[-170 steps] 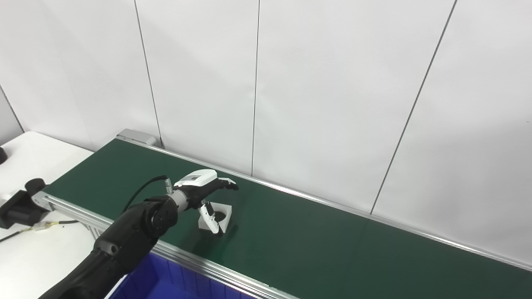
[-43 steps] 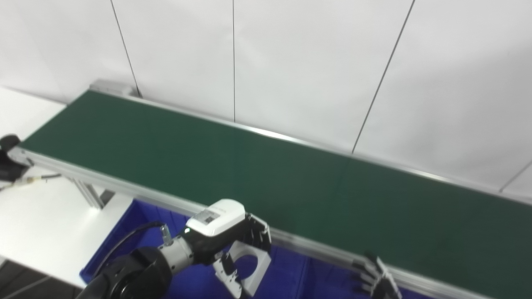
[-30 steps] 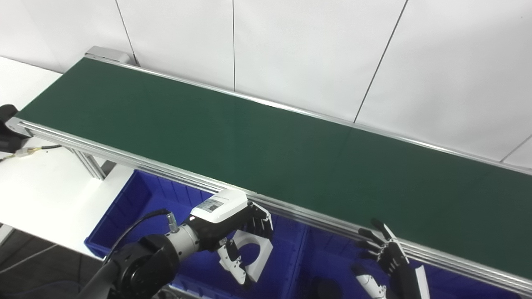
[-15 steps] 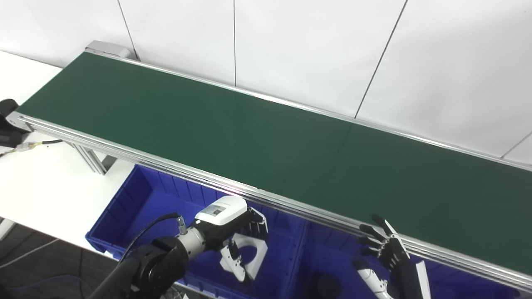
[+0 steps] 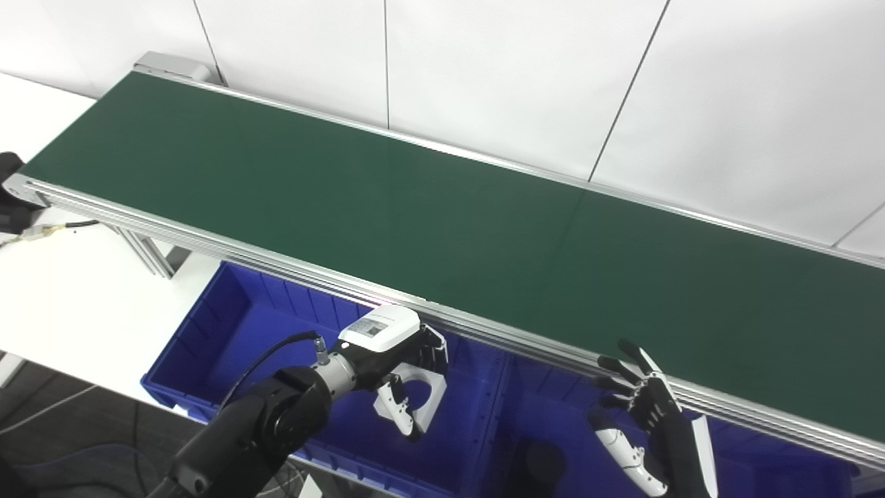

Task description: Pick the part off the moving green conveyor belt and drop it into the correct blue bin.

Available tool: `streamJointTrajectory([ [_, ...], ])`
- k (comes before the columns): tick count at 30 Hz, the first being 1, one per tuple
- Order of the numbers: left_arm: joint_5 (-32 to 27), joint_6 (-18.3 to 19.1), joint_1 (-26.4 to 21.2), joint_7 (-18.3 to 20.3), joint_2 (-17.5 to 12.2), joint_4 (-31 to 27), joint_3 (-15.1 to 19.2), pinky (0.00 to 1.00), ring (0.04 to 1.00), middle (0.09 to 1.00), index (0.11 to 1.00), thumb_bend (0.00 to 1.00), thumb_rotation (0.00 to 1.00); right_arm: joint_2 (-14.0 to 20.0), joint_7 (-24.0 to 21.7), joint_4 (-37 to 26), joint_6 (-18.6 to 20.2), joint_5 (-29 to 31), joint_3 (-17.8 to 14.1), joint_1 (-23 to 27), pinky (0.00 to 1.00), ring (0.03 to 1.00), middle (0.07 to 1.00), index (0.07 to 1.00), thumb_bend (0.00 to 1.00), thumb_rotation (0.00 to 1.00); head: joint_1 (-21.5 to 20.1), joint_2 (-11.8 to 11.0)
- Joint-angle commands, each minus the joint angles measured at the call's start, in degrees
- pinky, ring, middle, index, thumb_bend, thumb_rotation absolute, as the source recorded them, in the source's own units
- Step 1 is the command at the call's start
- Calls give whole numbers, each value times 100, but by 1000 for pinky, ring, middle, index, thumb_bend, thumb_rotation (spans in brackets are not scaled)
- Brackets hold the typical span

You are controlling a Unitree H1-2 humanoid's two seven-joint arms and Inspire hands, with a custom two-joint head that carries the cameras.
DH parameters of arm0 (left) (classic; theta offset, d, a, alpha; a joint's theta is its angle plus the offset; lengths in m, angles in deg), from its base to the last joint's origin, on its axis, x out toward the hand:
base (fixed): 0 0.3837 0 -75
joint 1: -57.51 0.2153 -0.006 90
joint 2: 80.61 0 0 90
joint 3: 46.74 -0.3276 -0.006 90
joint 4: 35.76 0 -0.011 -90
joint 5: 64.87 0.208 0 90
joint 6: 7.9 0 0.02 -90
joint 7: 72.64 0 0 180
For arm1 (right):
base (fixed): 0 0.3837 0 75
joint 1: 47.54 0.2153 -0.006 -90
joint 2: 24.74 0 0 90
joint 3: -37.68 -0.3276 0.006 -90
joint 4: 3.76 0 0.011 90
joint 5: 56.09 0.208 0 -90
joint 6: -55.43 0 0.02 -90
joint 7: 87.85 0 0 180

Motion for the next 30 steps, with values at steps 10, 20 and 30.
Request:
streamJointTrajectory([
  [10, -58, -2, -175, -57, -6, 22, -29, 453, 448, 463, 512, 505, 0, -77, -23, -180, 19, 17, -1, 6, 578, 676, 765, 871, 625, 507, -44, -12],
  [20, -226, 395, -77, 523, -121, -517, 36, 750, 739, 743, 728, 771, 247, -87, -29, -158, 0, 25, 5, 1, 582, 677, 765, 873, 623, 505, -69, -39],
  [30, -464, 866, 8, 1063, -167, -1150, 176, 832, 862, 874, 886, 996, 433, -108, -24, -98, -24, 34, 16, 1, 588, 683, 767, 876, 623, 497, -135, -125],
])
